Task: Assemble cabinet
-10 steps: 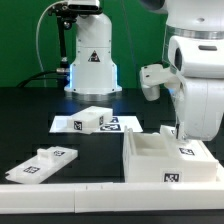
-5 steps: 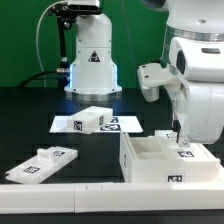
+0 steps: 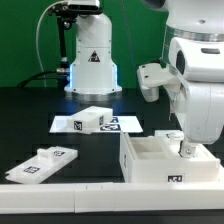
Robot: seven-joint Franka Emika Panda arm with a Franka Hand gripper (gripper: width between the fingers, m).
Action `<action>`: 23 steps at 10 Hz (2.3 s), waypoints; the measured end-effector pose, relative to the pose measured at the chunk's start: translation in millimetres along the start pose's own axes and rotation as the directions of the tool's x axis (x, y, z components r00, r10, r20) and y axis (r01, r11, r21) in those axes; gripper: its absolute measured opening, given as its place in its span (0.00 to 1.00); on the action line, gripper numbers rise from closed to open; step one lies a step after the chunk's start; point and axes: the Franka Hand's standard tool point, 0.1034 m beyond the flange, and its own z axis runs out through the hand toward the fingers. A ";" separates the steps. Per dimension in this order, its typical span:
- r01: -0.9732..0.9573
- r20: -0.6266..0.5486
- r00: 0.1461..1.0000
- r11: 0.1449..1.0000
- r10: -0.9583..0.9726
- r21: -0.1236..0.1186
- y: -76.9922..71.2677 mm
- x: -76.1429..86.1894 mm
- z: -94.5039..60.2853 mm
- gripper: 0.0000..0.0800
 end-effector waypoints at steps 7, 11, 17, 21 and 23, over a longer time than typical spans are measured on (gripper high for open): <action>-0.056 -0.015 0.998 0.995 0.055 -0.078 -6.5 -29.4 -28.2 0.99; -0.136 -0.070 0.989 0.981 0.127 -0.139 3.7 -119.9 -28.9 0.99; -0.260 -0.122 0.962 0.957 0.245 -0.131 13.8 -143.4 -19.4 0.99; -0.348 -0.142 0.933 0.929 0.330 -0.127 7.6 -192.6 3.2 0.99; -0.343 -0.143 0.935 0.931 0.325 -0.126 7.6 -189.3 4.1 0.99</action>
Offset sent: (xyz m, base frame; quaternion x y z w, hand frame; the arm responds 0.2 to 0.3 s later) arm 0.0000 0.0000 0.0000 0.0000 0.0000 0.0000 1.0000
